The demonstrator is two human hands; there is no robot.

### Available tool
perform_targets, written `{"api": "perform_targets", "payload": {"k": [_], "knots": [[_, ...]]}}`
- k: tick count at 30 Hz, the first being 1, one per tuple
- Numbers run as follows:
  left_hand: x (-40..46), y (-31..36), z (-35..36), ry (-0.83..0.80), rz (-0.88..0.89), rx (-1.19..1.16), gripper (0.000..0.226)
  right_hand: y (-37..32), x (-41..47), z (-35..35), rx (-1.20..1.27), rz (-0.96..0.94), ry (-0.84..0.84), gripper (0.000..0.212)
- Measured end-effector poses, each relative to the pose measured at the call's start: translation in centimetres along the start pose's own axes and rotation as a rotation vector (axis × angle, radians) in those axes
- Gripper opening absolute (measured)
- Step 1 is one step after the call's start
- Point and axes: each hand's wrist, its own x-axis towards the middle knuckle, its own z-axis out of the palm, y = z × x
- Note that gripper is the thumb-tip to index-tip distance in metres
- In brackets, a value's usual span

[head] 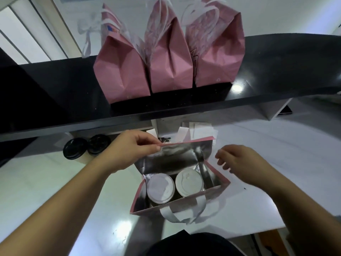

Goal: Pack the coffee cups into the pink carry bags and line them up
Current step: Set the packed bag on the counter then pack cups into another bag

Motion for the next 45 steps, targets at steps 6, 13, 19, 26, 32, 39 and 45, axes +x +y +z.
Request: {"api": "perform_targets", "payload": {"k": [6, 13, 19, 26, 32, 39, 45], "knots": [[-0.6, -0.2, -0.8, -0.065, 0.017, -0.165, 0.020, 1.2, 8.7, 1.9, -0.291, -0.011, 0.052, 0.016], [-1.2, -2.3, -0.8, 0.013, 0.007, -0.313, 0.025, 2.4, 15.7, 4.7, -0.227, 0.033, -0.061, 0.040], [-1.0, -3.5, 0.4, 0.163, -0.030, -0.412, 0.017, 5.1, 19.4, 5.9, -0.379, -0.070, -0.065, 0.042], [-0.7, -3.4, 0.9, 0.181, -0.019, -0.397, 0.017, 6.4, 22.6, 6.3, -0.511, -0.073, -0.102, 0.046], [-0.7, -3.7, 1.1, 0.208, -0.028, -0.393, 0.016, 7.1, 23.5, 6.3, -0.464, -0.066, 0.024, 0.026], [-0.9, -3.6, 1.3, 0.218, -0.033, -0.398, 0.017, 6.3, 23.1, 7.2, -0.527, -0.210, 0.183, 0.026], [-1.0, -3.4, 1.4, 0.209, -0.041, -0.423, 0.017, 6.1, 22.1, 8.4, -0.637, -0.293, -0.064, 0.026]]}}
